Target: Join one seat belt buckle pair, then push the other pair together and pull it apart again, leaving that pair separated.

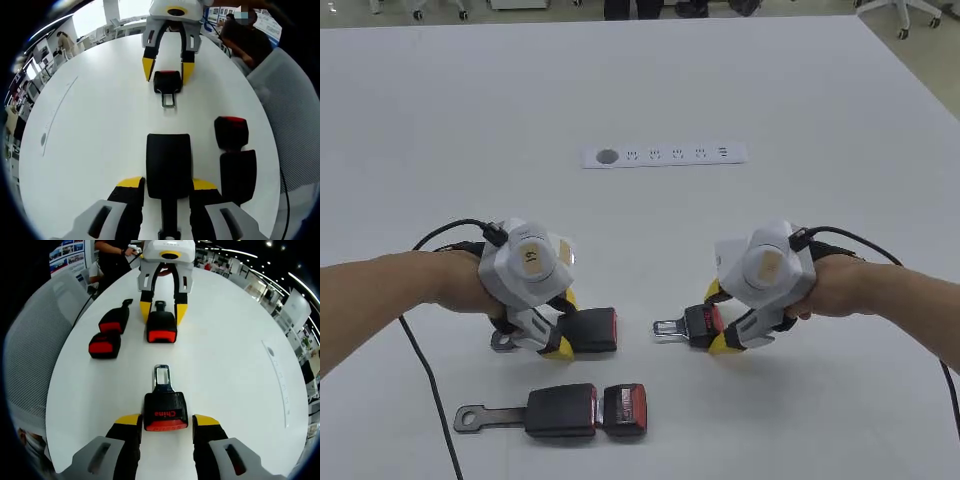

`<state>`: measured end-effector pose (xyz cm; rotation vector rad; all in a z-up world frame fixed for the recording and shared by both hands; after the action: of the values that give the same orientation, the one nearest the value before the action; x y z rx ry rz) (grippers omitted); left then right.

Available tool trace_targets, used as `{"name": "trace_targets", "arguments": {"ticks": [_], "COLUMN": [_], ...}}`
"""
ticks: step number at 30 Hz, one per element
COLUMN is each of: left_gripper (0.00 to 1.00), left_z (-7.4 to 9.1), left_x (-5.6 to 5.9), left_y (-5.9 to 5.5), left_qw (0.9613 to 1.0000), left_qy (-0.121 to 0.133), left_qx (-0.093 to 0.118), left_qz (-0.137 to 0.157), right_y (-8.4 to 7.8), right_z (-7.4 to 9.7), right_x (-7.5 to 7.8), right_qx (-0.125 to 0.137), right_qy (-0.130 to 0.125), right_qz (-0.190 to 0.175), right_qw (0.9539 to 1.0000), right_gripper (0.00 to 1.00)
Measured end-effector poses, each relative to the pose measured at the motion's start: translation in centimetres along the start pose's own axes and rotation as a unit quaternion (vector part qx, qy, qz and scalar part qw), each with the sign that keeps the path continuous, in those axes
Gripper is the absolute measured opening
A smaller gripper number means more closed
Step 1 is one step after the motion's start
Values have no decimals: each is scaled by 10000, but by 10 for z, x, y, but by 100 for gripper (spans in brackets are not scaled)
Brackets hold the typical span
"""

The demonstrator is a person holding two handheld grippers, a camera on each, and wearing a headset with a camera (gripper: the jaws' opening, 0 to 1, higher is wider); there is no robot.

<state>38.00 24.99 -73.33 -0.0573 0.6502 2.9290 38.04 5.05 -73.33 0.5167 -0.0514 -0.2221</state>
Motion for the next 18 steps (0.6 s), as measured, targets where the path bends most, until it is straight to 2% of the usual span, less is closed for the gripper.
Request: {"name": "trace_targets", "arguments": {"ticks": [5,9,16,18], "left_gripper": [37,39,41,42], "left_z": [4,10,22,26], "left_x": [1,1,6,10], "left_y": [-7,-12,-21,-21], "left_qw": [10000,9994,9986,9978], "left_qy": [-28,68,166,198], "left_qx": [-68,77,144,219], "left_qz": [26,317,487,590], "right_y": [1,-2,-8,-9], "right_z": [5,8,17,18], "right_x": [1,2,-1,-1], "right_qx": [60,91,54,84], "right_qy": [-48,-79,-119,-147], "right_qz": [-45,-32,-31,-90], "right_qw": [10000,9999,9999,9998], "right_gripper": [41,43,47,48]}}
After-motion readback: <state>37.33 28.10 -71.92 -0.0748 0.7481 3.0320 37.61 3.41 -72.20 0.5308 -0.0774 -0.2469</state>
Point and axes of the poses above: the centre of the closed fingertips' face, and the gripper's own axes: z roughly backward along the fingers, x roughly to its right, y roughly out of its top, the point moved 5 cm from there along z, roughly backward along the fingers, and after that the axes turned 11 degrees about -z, right-handed, at the moved point
